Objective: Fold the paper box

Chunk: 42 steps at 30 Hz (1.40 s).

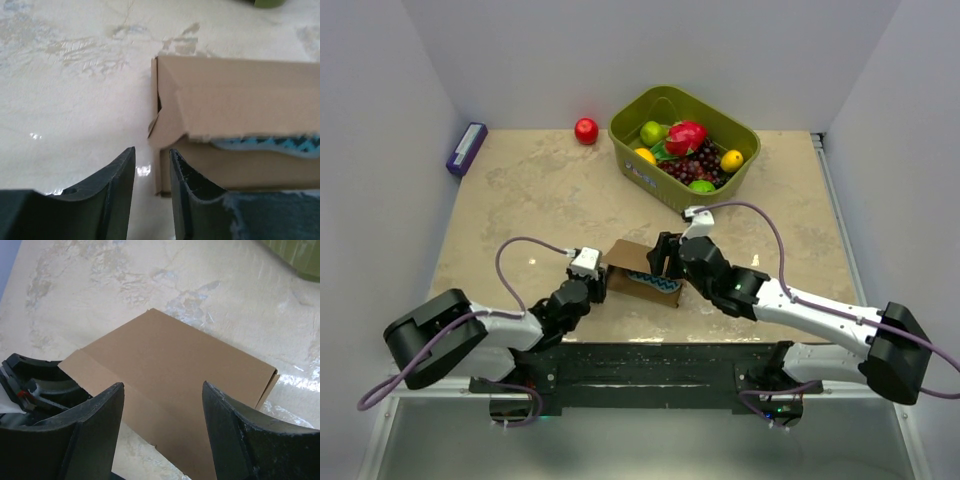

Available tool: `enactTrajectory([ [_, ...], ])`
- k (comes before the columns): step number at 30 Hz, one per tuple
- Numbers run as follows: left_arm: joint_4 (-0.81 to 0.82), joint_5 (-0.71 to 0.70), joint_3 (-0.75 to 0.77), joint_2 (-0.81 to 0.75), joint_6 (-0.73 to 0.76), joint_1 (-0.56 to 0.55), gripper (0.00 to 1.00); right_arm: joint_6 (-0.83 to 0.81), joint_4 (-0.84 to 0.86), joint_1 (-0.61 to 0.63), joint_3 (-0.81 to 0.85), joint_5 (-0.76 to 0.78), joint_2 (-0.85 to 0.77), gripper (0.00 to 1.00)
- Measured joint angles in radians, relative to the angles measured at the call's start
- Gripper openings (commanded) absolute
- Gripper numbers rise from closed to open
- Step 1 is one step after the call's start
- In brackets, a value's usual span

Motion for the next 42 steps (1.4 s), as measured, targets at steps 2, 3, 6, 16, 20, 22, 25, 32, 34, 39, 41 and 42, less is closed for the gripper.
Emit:
enactTrajectory([
  [2, -0.048, -0.002, -0.016, -0.041, 0.000, -0.005, 0.52, 0.018, 0.006, 0.000, -0.011, -0.010, 0.005, 0.66],
  [3, -0.073, -0.003, -0.023, -0.072, -0.002, -0.007, 0.53, 0.023, 0.007, 0.000, -0.014, -0.014, 0.007, 0.66],
  [6, -0.124, -0.003, -0.042, -0.177, -0.012, -0.015, 0.58, 0.047, 0.022, 0.000, -0.037, -0.024, 0.017, 0.66],
  [16, -0.351, 0.047, -0.066, -0.437, -0.069, -0.023, 0.63, 0.085, 0.031, 0.000, -0.081, -0.040, 0.037, 0.67],
  [20, -0.511, 0.077, -0.031, -0.571, -0.119, -0.023, 0.65, 0.085, 0.032, 0.000, -0.081, -0.039, 0.037, 0.67],
  [22, -0.610, 0.083, 0.000, -0.650, -0.154, -0.024, 0.66, 0.076, 0.031, 0.000, -0.081, -0.039, 0.037, 0.67],
  [25, -0.732, 0.092, 0.052, -0.759, -0.192, -0.024, 0.68, 0.051, 0.028, 0.001, -0.077, -0.034, 0.037, 0.67],
  [32, -0.908, 0.098, 0.303, -0.769, -0.197, -0.023, 0.59, 0.005, 0.002, 0.001, -0.049, -0.012, 0.024, 0.64],
  [34, -0.904, 0.119, 0.385, -0.692, -0.178, -0.014, 0.53, 0.000, -0.010, 0.001, -0.047, -0.012, 0.011, 0.63],
  [39, -0.837, 0.307, 0.512, -0.464, -0.138, 0.081, 0.47, -0.002, -0.029, 0.001, -0.044, -0.012, -0.005, 0.61],
  [41, -0.801, 0.409, 0.523, -0.363, -0.138, 0.136, 0.46, -0.002, -0.034, 0.002, -0.044, -0.013, -0.006, 0.60],
  [42, -0.796, 0.447, 0.522, -0.323, -0.140, 0.154, 0.46, -0.001, -0.038, 0.002, -0.044, -0.013, -0.008, 0.60],
])
